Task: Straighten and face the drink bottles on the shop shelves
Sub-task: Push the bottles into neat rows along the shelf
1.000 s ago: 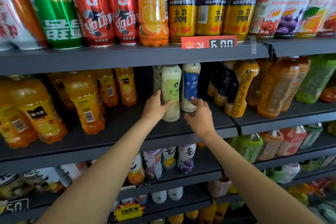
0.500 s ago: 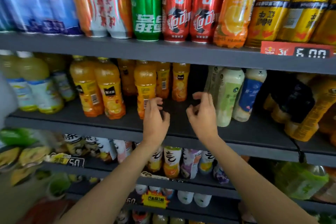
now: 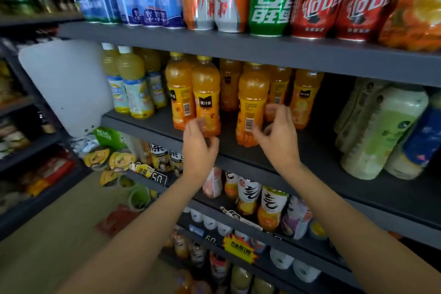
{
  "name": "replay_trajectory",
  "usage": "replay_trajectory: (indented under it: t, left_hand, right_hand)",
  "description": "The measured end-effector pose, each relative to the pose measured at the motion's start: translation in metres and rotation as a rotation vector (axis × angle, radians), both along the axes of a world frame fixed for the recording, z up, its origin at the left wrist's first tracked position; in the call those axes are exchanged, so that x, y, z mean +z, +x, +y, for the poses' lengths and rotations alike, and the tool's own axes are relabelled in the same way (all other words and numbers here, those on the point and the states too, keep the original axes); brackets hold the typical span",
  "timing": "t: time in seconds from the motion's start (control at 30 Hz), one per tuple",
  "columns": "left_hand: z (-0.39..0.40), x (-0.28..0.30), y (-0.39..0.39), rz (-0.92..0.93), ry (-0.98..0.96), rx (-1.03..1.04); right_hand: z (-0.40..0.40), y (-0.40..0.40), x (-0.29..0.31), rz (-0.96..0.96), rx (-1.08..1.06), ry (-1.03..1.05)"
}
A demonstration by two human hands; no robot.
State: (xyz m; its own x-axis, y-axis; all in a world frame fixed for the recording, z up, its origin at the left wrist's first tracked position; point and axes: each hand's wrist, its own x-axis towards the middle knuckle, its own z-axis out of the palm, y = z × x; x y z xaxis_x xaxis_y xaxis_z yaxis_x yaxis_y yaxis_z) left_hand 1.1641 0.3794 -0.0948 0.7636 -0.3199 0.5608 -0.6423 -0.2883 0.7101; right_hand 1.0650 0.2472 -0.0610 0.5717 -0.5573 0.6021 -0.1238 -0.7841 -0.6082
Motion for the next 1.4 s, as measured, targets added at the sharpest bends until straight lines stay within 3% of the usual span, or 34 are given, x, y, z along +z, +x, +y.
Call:
replay_trajectory:
  t: [0.13, 0.27, 0.33, 0.4, 0.47, 0.63, 0.77, 0.83, 0.97, 1.1, 1.4]
  left_hand:
    - [0.005, 0.026, 0.030, 0.113, -0.055, 0.114]
    - [-0.009, 0.036, 0.054, 0.211, 0.100, -0.038]
    - [-0.020, 0.032, 0.062, 0.239, 0.118, -0.049]
    - [-0.026, 0.027, 0.071, 0.184, 0.109, -0.047]
    - [-0.027, 0.023, 0.079, 0.153, 0.115, -0.091]
    - [0.000, 0.025, 0.102, 0.076, 0.066, -0.345]
    - [0.046, 0.032, 0.148, -0.122, -0.068, -0.334]
    - [0.054, 0.034, 0.180, -0.035, -0.057, -0.346]
    - [0.053, 0.027, 0.208, 0.125, 0.285, -0.626]
    - [0.059, 0.019, 0.212, 0.115, 0.238, -0.724]
    - [0.043, 0.028, 0.230, 0.204, 0.206, -0.675]
  right_hand:
    - [-0.007, 0.022, 0.013, 0.085, -0.083, 0.222]
    - [-0.008, 0.036, 0.017, 0.311, -0.056, 0.334]
    - [-0.003, 0.032, 0.015, 0.231, -0.155, 0.280]
    - [0.010, 0.023, 0.015, 0.036, -0.272, 0.152]
    - [0.026, 0.020, 0.014, -0.084, -0.247, 0.013]
    - [0.067, 0.072, 0.011, -0.033, -0.159, -0.206]
    - [0.103, 0.133, 0.015, -0.075, -0.259, -0.139]
    - [0.118, 0.156, 0.016, -0.062, -0.292, -0.142]
    - [0.129, 0.189, 0.022, -0.028, -0.378, -0.080]
    - [0.123, 0.209, 0.027, 0.076, -0.474, 0.063]
    - [0.139, 0.184, 0.020, -0.046, -0.469, 0.069]
